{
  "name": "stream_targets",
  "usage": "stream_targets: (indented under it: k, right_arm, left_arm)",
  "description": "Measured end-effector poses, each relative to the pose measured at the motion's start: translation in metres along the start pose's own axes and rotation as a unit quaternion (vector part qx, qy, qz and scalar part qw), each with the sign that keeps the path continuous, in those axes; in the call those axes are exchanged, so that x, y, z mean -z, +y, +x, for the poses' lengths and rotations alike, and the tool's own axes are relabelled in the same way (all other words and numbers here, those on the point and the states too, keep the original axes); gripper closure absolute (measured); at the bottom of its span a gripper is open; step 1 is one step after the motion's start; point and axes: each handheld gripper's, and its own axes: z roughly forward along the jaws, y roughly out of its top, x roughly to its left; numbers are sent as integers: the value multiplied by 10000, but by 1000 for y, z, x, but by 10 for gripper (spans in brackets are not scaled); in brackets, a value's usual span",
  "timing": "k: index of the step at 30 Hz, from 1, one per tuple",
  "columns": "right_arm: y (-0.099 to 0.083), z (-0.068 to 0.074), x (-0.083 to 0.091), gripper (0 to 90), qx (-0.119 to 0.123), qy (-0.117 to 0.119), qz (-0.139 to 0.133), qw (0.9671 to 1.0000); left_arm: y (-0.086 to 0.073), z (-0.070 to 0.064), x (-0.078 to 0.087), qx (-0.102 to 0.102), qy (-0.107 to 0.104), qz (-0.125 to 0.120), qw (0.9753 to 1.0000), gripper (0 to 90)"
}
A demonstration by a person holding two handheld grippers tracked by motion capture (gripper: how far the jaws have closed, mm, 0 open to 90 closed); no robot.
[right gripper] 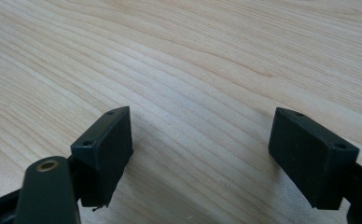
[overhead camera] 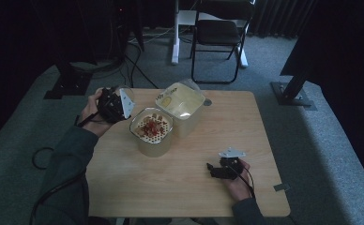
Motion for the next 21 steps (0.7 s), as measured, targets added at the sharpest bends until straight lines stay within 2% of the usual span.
stream_targets:
  k: [9,10,11,13,21]
  right_arm:
    - [0,0,0,211,-3,1,0,10000]
    - [0,0,0,211,-4,2,1,10000]
    - [0,0,0,210,-2,2,1,10000]
    - [0,0,0,211,-3,2,1,10000]
    - [0,0,0,211,-2,2,-1,10000]
  left_arm:
    - [6,-3,5,-166,22,-63,9998,295]
    - [9,-6,7,-298,46,-76,9995,295]
    - [9,-6,7,-298,46,-76,9995,295]
    - [11,-8,8,-467,65,-63,9989,294]
    - [16,-14,9,-936,90,49,9956,297]
